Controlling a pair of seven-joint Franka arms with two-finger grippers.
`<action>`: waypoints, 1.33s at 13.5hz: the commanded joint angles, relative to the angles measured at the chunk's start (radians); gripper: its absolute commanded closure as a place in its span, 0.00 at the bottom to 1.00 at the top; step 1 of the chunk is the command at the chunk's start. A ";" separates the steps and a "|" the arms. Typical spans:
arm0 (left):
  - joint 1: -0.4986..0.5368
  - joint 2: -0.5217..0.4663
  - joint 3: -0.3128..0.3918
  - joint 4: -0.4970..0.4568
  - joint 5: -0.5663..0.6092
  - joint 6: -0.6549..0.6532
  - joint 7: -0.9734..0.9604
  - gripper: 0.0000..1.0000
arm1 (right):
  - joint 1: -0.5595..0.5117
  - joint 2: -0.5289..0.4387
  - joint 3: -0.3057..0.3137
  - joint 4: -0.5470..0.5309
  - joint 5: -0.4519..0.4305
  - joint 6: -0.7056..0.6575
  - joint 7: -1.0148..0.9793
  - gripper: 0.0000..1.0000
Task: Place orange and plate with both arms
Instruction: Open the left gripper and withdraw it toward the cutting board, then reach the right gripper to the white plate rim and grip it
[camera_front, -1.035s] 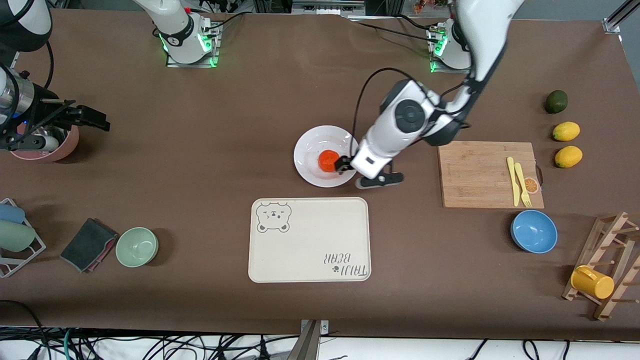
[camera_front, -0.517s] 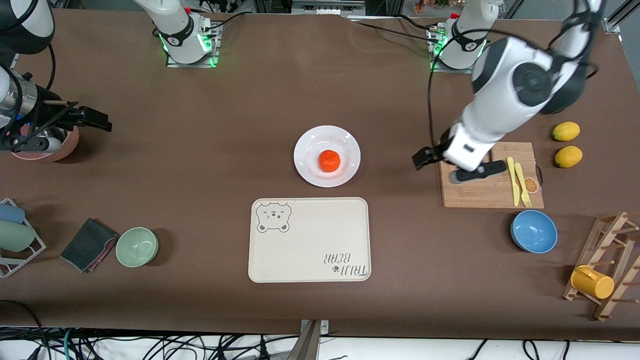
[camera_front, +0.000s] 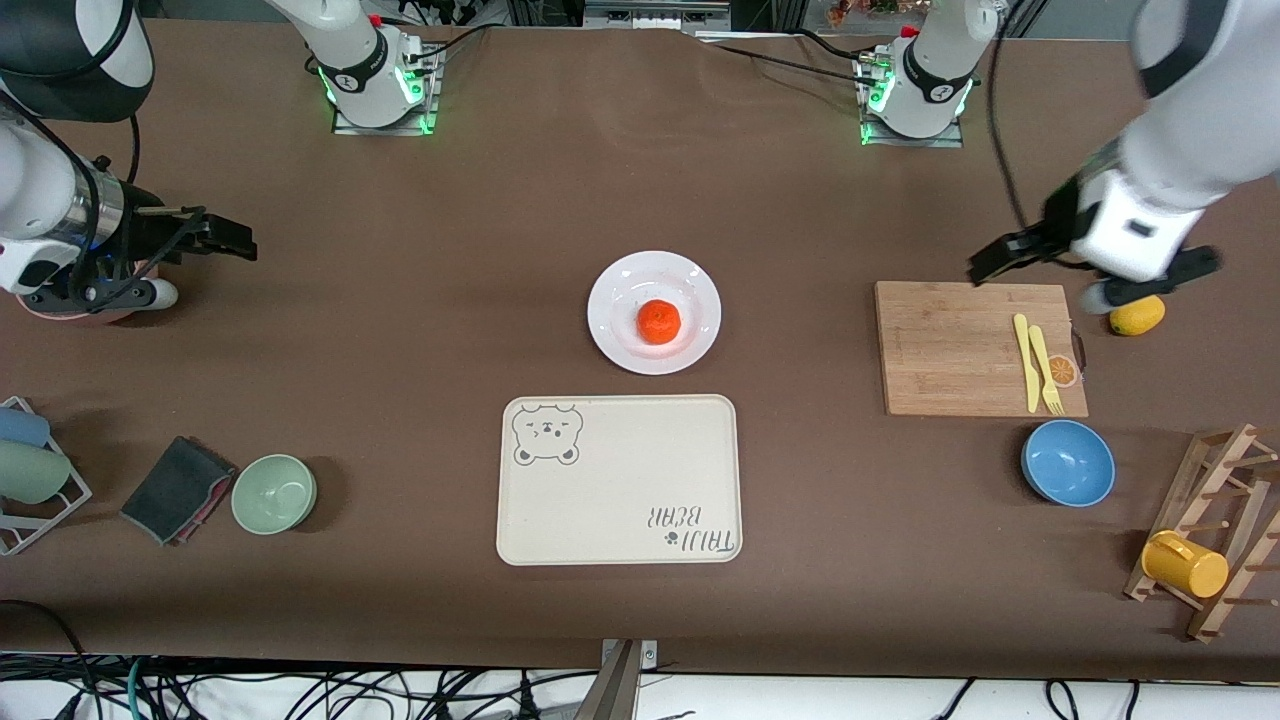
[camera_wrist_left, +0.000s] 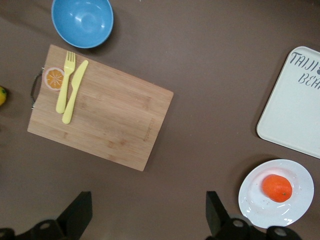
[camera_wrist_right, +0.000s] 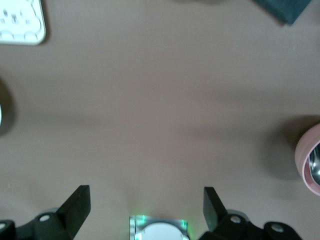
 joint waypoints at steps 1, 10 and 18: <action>0.003 0.027 0.040 0.119 0.030 -0.112 0.094 0.00 | 0.007 0.009 0.000 0.028 0.010 -0.055 -0.018 0.00; -0.009 0.038 0.057 0.251 0.031 -0.256 0.173 0.00 | 0.090 0.323 0.009 0.073 0.571 0.134 -0.004 0.01; 0.000 0.063 0.037 0.182 0.154 -0.211 0.179 0.00 | 0.300 0.472 0.025 -0.108 1.097 0.534 -0.444 0.01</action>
